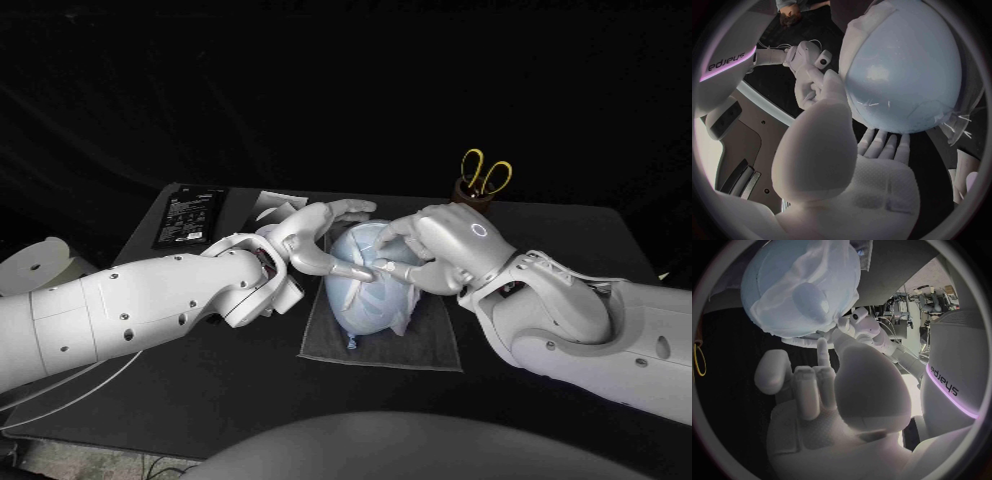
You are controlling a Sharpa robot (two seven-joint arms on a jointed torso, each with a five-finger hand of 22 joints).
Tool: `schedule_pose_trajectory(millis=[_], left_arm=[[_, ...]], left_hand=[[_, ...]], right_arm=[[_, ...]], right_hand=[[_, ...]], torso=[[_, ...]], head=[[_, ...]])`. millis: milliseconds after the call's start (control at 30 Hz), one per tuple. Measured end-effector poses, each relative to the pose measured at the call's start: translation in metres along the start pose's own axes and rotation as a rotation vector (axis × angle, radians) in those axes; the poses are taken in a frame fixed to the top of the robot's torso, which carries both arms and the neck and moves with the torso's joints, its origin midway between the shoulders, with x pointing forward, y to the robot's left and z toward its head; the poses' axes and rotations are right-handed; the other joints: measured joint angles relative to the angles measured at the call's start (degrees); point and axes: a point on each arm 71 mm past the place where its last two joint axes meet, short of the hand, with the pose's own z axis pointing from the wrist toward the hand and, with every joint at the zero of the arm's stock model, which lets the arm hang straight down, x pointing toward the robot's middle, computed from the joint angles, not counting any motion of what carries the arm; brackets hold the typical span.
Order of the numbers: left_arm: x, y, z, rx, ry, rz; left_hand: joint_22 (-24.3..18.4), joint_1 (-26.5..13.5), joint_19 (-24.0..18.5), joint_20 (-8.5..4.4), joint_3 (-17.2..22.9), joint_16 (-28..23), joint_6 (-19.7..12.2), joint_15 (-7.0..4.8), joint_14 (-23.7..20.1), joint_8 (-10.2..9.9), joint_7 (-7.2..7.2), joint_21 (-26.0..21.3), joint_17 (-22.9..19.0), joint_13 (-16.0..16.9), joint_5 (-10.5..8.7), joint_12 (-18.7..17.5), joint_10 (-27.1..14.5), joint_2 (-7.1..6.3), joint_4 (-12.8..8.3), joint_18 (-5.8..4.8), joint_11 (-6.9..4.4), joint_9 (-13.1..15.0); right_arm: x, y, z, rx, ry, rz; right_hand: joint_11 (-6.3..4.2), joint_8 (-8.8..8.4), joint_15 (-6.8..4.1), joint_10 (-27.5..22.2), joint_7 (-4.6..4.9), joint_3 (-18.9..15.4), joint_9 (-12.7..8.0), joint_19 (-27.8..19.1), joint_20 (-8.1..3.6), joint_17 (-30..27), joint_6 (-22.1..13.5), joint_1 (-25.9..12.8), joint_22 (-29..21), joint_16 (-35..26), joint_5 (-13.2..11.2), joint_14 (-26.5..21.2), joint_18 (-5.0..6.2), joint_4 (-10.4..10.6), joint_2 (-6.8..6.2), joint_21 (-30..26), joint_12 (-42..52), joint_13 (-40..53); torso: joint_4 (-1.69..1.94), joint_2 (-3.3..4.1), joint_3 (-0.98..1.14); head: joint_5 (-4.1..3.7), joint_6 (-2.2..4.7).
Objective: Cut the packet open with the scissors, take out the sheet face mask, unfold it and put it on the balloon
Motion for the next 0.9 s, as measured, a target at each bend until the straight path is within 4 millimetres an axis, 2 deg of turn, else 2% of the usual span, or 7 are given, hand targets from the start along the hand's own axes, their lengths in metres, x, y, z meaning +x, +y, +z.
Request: schedule_pose_trajectory(millis=[67,133,267,333,467,700,900], left_arm=[[0.001,-0.001,0.000,0.003,0.003,0.001],[0.001,-0.002,0.000,0.005,0.004,0.001],[0.002,-0.003,0.000,0.009,0.007,0.004],[0.002,-0.003,0.000,0.010,0.008,0.005],[0.003,-0.004,0.000,0.013,0.010,0.006],[0.004,-0.005,0.000,0.017,0.014,0.009],[0.002,-0.005,-0.003,0.017,0.010,0.011]], left_hand=[[-0.11,-0.04,-0.25,0.18,-0.01,-0.30,-0.24,0.23,-0.31,-0.08,-0.18,-0.05,-0.19,-0.05,0.00,-0.42,-0.96,-0.04,0.01,-0.09,0.39,-0.14],[-0.26,-0.04,-0.80,0.17,-0.08,-0.69,-0.73,0.42,-1.18,-0.51,-0.12,-0.27,-0.40,-0.06,0.00,-1.07,-2.09,-0.05,0.08,-0.88,0.62,-0.28],[-0.39,-0.66,-1.33,0.24,-0.08,-1.04,-1.24,0.66,-1.76,-0.76,-0.21,-0.27,-0.68,-0.06,0.00,-1.48,-3.15,-0.06,0.08,-0.88,0.89,-0.52],[-0.42,-0.66,-1.39,0.17,-0.08,-1.04,-1.23,0.71,-1.94,-0.77,-0.21,-0.27,-0.79,-0.06,0.00,-1.49,-3.42,-0.06,0.08,-0.88,0.88,-0.61],[-0.51,-0.65,-1.81,0.18,-0.08,-1.27,-1.24,0.60,-2.23,-1.10,-0.21,-0.27,-0.91,-0.06,0.00,-1.77,-3.89,-0.06,0.08,-0.89,0.79,-0.72],[-0.67,-0.65,-2.22,0.18,-0.07,-1.49,-1.64,0.58,-2.92,-1.39,-0.20,-0.26,-1.11,-0.05,0.00,-2.12,-4.70,-0.05,0.08,-0.89,0.77,-0.87],[-0.67,-0.65,-2.22,0.18,-0.07,-1.71,-1.64,0.60,-3.04,-1.39,-0.20,-0.26,-1.11,-0.05,0.00,-2.13,-4.69,-0.05,0.08,-0.89,0.78,-0.87]], right_arm=[[-0.003,0.000,0.002,0.007,-0.019,0.008],[-0.004,-0.001,0.004,0.012,-0.029,0.011],[-0.007,-0.003,0.010,0.027,-0.055,0.021],[-0.007,-0.004,0.014,0.033,-0.061,0.023],[-0.003,-0.008,0.021,0.052,-0.061,0.026],[0.004,-0.009,0.034,0.069,-0.048,0.035],[0.008,-0.014,0.036,0.090,-0.015,0.030]], right_hand=[[-0.43,1.28,-0.24,0.02,-0.38,0.05,0.81,0.00,0.00,0.00,0.55,0.17,0.14,0.00,0.00,-0.21,-0.20,0.23,0.17,0.00,-0.01,0.00],[-0.97,2.72,-0.67,-0.07,-0.54,0.11,1.82,-0.02,-0.39,0.00,0.71,0.19,0.40,0.00,0.00,-0.18,-0.21,0.69,0.15,0.00,-0.01,0.00],[-2.06,7.58,-1.60,0.02,-1.75,0.17,5.71,0.08,-1.31,0.03,0.02,0.46,0.81,0.00,0.01,0.09,-0.24,1.43,-0.13,-0.05,-0.03,0.01],[-2.18,10.21,-1.89,-0.09,-2.39,0.17,8.06,0.23,-1.46,0.05,-0.62,0.64,0.92,0.00,0.01,0.02,-0.24,1.44,-0.30,-0.05,-0.03,0.02],[-2.68,13.70,-2.20,0.00,-2.88,0.39,11.49,0.23,-1.87,0.04,-1.91,0.63,0.98,-0.03,0.01,-0.08,-0.24,1.65,-0.30,-0.33,-0.04,0.03],[-2.98,16.87,-2.59,0.11,-3.21,0.39,14.86,0.23,-2.28,0.04,-3.32,0.63,1.07,-0.06,-1.17,-0.08,-0.25,1.65,-0.30,-0.77,0.08,0.04],[-2.98,17.51,-2.59,0.11,-3.22,0.39,15.80,0.03,-2.49,0.01,-3.41,0.80,0.94,-0.09,-1.50,-0.08,-0.26,1.65,-0.47,-0.93,0.08,0.05]], torso=[[0.03,-0.01,-0.01],[0.06,-0.01,-0.02],[0.06,-0.02,-0.06],[0.09,-0.02,-0.10],[0.14,-0.03,-0.09],[0.16,-0.01,-0.10],[0.09,-0.02,-0.13]], head=[[-0.01,0.00],[-0.06,0.00],[-0.12,0.00],[-0.12,0.00],[0.03,0.00],[0.37,0.00],[0.43,0.00]])
